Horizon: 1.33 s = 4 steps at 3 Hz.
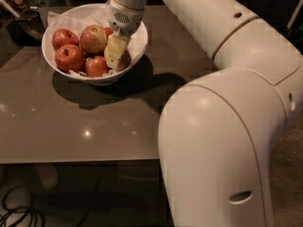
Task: Pick apple from white bowl
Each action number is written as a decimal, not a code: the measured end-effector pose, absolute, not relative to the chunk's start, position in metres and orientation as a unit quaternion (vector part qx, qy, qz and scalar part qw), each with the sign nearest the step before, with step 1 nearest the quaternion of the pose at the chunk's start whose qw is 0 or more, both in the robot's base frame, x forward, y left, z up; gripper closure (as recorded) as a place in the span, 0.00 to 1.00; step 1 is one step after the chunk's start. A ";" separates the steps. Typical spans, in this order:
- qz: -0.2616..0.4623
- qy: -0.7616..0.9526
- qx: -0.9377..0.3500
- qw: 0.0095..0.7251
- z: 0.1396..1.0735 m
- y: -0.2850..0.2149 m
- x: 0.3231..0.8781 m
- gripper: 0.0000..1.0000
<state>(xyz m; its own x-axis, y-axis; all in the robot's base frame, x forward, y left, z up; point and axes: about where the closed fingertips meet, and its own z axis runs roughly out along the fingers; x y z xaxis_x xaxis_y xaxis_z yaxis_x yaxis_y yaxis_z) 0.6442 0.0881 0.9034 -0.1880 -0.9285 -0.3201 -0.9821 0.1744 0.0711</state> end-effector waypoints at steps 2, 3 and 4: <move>0.128 0.774 -0.607 0.125 0.944 0.071 0.636 1.00; 0.144 0.766 -0.610 0.143 0.963 0.067 0.634 1.00; 0.170 0.734 -0.633 0.175 0.995 0.072 0.621 1.00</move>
Offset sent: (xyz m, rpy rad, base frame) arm -0.0296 -0.0449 0.0694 -0.0220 0.0185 -0.0652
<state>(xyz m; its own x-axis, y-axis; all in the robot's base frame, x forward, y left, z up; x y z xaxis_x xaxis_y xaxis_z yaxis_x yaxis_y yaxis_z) 0.6206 0.0724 0.9951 -0.1365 -0.8704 -0.4731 -0.9897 0.1402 0.0276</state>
